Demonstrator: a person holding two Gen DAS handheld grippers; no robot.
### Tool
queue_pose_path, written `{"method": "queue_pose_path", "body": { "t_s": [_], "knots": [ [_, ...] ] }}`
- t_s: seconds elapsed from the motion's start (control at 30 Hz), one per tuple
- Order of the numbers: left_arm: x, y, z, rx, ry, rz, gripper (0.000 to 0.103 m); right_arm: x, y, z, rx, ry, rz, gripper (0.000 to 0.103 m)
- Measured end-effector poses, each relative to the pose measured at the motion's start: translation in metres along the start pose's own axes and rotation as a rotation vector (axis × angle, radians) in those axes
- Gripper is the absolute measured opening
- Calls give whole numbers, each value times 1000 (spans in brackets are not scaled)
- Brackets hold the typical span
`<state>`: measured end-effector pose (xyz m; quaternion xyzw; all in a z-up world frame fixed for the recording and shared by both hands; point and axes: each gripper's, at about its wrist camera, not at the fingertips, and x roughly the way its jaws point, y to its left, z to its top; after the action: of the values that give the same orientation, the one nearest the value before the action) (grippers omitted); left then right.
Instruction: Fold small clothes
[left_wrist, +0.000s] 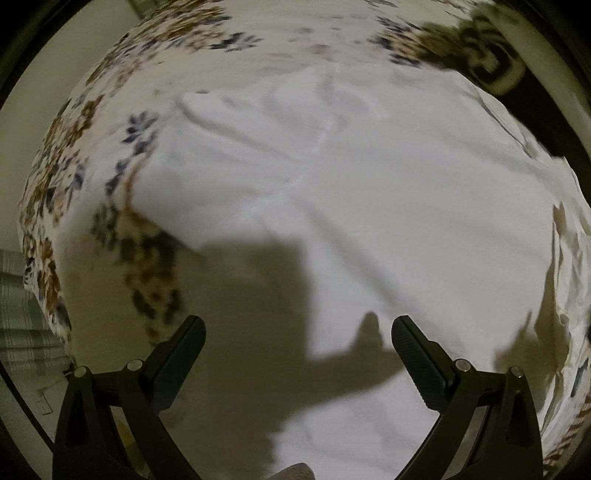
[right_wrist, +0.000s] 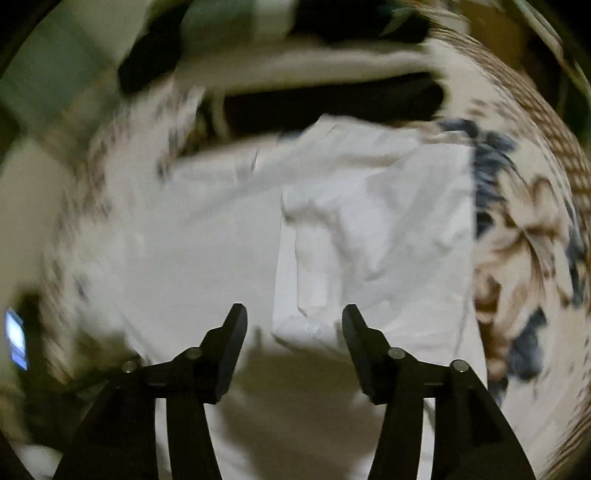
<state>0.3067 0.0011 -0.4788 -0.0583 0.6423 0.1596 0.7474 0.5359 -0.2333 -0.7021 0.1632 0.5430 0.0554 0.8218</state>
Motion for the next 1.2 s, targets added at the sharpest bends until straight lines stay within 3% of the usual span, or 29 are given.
{"method": "queue_pose_path", "body": {
  "t_s": [0.1,0.2,0.4,0.47,0.57,0.7,0.8,0.93,0.97,1.07,1.2],
  "knots": [
    [2,21,8,-66,1,-9,103,-13,-18,12,115,-62,24,63],
    [9,42,21,-126,4,-3,103,7,-13,20,112,-35,-43,63],
    [25,82,47,-175,8,16,103,68,39,10,-138,37,-314,61],
    [25,90,47,-182,4,26,103,77,48,-3,-164,28,-413,21],
    [31,105,52,-200,7,26,103,76,54,-13,-149,3,-447,4],
    [44,127,62,-252,21,2,103,78,80,-19,-206,29,-394,4],
    [56,150,68,-353,50,-86,103,75,79,-22,-157,63,-336,6],
    [77,195,82,-537,37,-219,103,52,64,-17,-38,75,-227,40],
    [82,203,83,-583,35,-252,103,46,60,-19,-12,74,-207,42],
    [105,230,88,-761,41,-376,103,32,49,-24,47,76,-176,42],
    [113,246,97,-870,-10,-404,102,22,38,-31,71,65,-189,42]
  ]
}}
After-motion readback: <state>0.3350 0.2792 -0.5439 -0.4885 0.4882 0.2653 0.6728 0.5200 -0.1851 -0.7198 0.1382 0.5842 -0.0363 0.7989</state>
